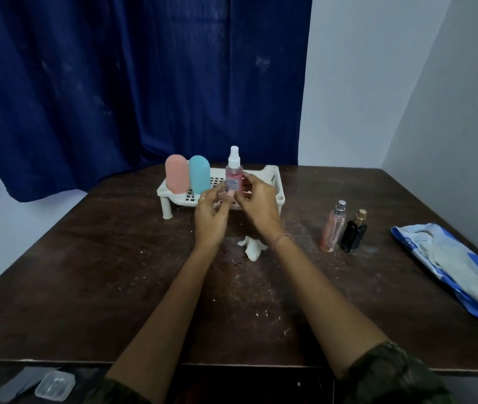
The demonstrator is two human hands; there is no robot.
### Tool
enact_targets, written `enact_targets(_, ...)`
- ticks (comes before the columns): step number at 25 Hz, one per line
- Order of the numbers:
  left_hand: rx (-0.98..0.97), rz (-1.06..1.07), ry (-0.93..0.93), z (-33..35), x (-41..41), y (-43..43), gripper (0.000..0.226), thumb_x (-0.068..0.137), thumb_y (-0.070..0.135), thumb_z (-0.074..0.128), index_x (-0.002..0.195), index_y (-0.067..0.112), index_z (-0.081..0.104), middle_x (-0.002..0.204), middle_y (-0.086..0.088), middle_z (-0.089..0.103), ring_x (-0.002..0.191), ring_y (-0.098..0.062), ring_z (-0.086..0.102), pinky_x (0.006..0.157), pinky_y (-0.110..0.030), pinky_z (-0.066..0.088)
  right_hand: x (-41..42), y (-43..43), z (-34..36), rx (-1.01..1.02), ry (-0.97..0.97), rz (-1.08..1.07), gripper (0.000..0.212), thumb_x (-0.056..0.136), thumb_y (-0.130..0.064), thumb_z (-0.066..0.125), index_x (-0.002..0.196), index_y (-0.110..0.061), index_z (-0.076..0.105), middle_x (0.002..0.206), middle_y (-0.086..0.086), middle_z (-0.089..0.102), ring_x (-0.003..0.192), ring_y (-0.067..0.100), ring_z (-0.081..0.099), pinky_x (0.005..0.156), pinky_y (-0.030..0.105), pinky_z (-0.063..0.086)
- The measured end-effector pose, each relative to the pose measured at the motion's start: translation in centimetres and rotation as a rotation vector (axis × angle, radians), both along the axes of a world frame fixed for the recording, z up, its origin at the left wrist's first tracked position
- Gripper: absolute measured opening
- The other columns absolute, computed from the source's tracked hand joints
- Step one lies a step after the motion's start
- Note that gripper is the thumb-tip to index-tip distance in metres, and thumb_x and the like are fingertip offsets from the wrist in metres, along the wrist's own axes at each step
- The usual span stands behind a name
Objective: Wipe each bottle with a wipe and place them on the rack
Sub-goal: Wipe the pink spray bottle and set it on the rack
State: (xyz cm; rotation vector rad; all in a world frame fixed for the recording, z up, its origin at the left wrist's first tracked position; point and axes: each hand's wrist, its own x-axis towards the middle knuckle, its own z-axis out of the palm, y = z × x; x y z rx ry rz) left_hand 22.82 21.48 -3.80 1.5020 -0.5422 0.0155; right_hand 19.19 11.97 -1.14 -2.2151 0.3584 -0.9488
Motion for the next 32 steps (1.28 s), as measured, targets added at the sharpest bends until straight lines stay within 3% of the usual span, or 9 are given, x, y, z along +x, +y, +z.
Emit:
enact_targets(4,0.036,0.028,-0.019,-0.9,0.5,0.1,0.039,0.093,0.021,0.054,0.131,0.015,0.052,0.134,-0.003,0.055,0.120,-0.005,0.047,0.100,-0.020,0.038,1.7,-0.7,0.0,-0.014,0.097,-0.021,0.039,0.086,-0.014,0.063,0.123,-0.007,0.054,0.110,0.010,0.066,0.098,0.020,0.062,0.088,0.027,0.046)
enact_targets(10,0.074,0.025,0.002,-1.3,1.0,0.0,0.042,0.094,0.019,0.053,0.134,0.011,0.048,0.137,-0.004,0.052,0.126,-0.010,0.047,0.099,-0.018,0.036,3.3,-1.3,-0.3,0.005,0.180,-0.008,0.035,0.086,-0.009,0.062,0.121,-0.006,0.055,0.112,0.011,0.066,0.099,0.020,0.063,0.089,0.028,0.048)
enact_targets(14,0.078,0.044,0.008,-1.3,1.2,0.0,0.041,0.095,0.021,0.052,0.135,0.012,0.047,0.137,-0.003,0.052,0.126,-0.009,0.046,0.098,-0.016,0.036,4.1,-1.2,-0.4,0.016,0.229,0.007,0.038,0.087,-0.006,0.061,0.123,-0.007,0.052,0.113,0.010,0.065,0.099,0.018,0.062,0.082,0.019,0.044)
enact_targets(19,0.059,0.054,0.030,-1.0,1.4,-0.1,0.041,0.095,0.024,0.052,0.133,0.011,0.050,0.136,-0.005,0.053,0.124,-0.006,0.046,0.098,-0.015,0.034,4.6,-1.2,-0.6,0.036,0.254,0.010,0.037,0.087,-0.008,0.060,0.123,-0.005,0.052,0.115,0.011,0.063,0.102,0.020,0.061,0.088,0.026,0.048)
enact_targets(24,0.037,0.038,0.039,-1.0,1.5,-0.2,0.040,0.095,0.023,0.052,0.133,0.010,0.051,0.136,-0.005,0.053,0.125,-0.007,0.045,0.099,-0.014,0.033,4.8,-1.4,-1.2,0.056,0.239,-0.001,0.034,0.088,-0.010,0.061,0.121,-0.004,0.054,0.110,0.011,0.065,0.097,0.020,0.063,0.083,0.023,0.047)
enact_targets(27,0.022,0.030,0.031,-1.1,1.5,-0.2,0.040,0.095,0.022,0.052,0.133,0.011,0.051,0.136,-0.003,0.054,0.127,-0.009,0.046,0.099,-0.015,0.034,4.5,-1.2,-1.1,0.037,0.243,-0.014,0.040,0.086,-0.011,0.063,0.124,-0.004,0.053,0.109,0.012,0.066,0.098,0.021,0.062,0.087,0.027,0.047)
enact_targets(32,-0.033,0.068,0.020,-1.1,0.6,0.2,0.038,0.094,0.018,0.053,0.132,0.011,0.051,0.134,-0.002,0.055,0.125,-0.010,0.049,0.102,-0.019,0.039,2.8,-0.8,-0.2,-0.055,0.237,-0.139,0.054,0.083,-0.007,0.065,0.133,-0.005,0.044,0.127,0.014,0.055,0.115,0.023,0.052,0.100,0.034,0.043)
